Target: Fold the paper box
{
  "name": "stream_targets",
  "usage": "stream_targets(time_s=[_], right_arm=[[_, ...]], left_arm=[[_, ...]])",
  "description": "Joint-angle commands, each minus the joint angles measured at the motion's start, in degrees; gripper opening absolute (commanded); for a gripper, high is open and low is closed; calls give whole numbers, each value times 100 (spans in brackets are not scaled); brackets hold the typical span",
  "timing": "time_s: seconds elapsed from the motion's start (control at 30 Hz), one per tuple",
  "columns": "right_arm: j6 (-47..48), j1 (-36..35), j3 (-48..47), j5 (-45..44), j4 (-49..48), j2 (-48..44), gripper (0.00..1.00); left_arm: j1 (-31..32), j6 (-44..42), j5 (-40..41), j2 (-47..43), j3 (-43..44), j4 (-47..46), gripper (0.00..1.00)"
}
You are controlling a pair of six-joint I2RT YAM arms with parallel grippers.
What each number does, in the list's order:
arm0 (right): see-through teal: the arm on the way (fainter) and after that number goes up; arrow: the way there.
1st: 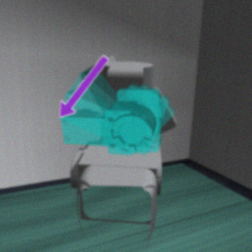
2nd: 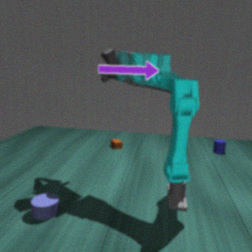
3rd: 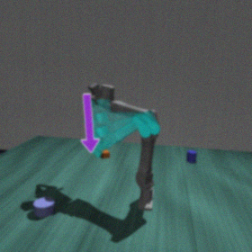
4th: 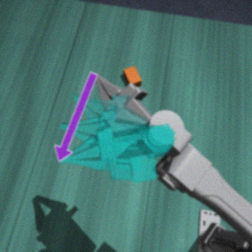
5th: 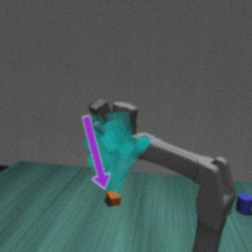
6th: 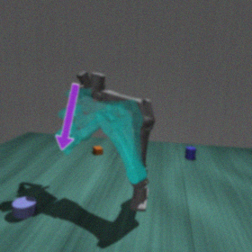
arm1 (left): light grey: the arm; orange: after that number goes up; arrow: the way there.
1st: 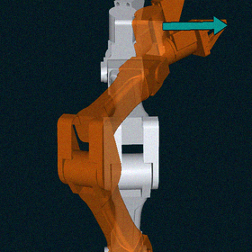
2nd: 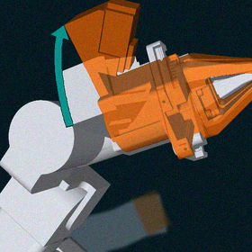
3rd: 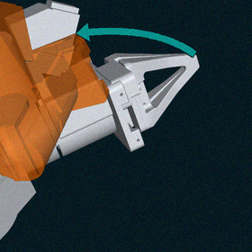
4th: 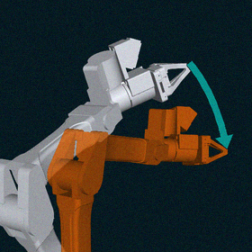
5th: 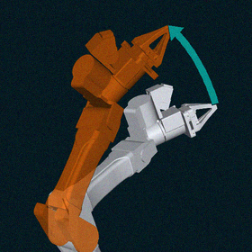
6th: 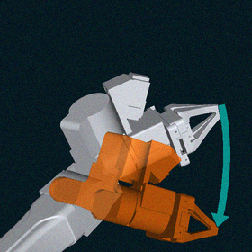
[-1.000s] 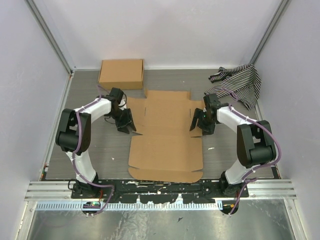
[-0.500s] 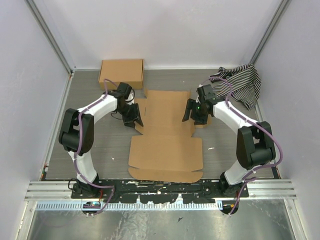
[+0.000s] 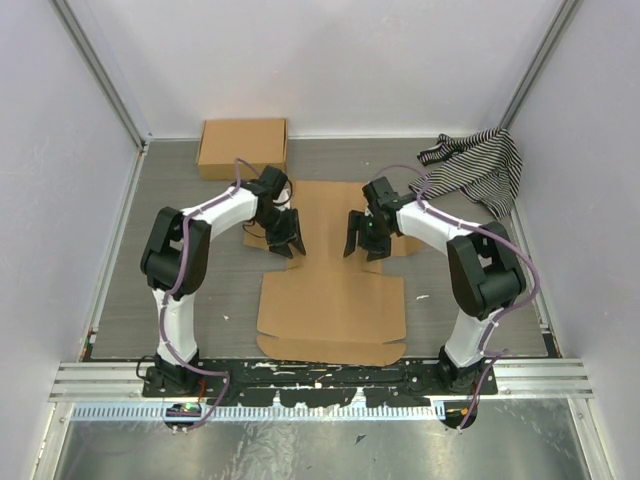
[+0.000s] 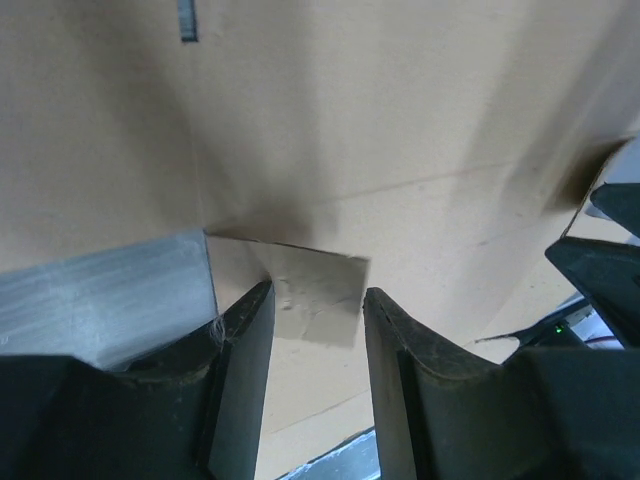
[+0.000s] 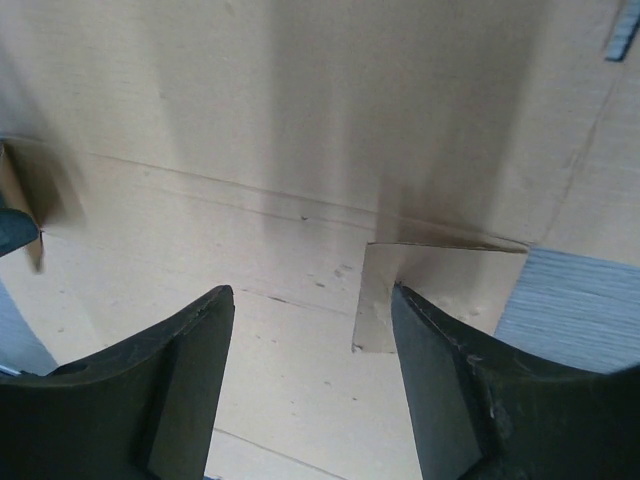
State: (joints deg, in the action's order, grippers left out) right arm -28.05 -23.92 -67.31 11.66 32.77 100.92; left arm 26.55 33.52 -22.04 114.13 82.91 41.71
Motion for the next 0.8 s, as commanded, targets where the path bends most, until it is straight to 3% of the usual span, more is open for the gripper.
stream_targets(time_s=[0.0,0.33,0.53,0.77], right_arm=[[-108,-81,-216,-36,-83,205,69],[-129,-183,-531,-187,205,463,69],[186,-90,-1915,-702,1066,193,69],[505,624,-2961,-974,1366,376,69]], left_arm=[[-9,85,-193,394,111,-142,48],[-37,-250,83,665,464,309,47],[-409,-460,563,298,1823,1160,48],[-1070,-155,905,752,3371,1149,50]])
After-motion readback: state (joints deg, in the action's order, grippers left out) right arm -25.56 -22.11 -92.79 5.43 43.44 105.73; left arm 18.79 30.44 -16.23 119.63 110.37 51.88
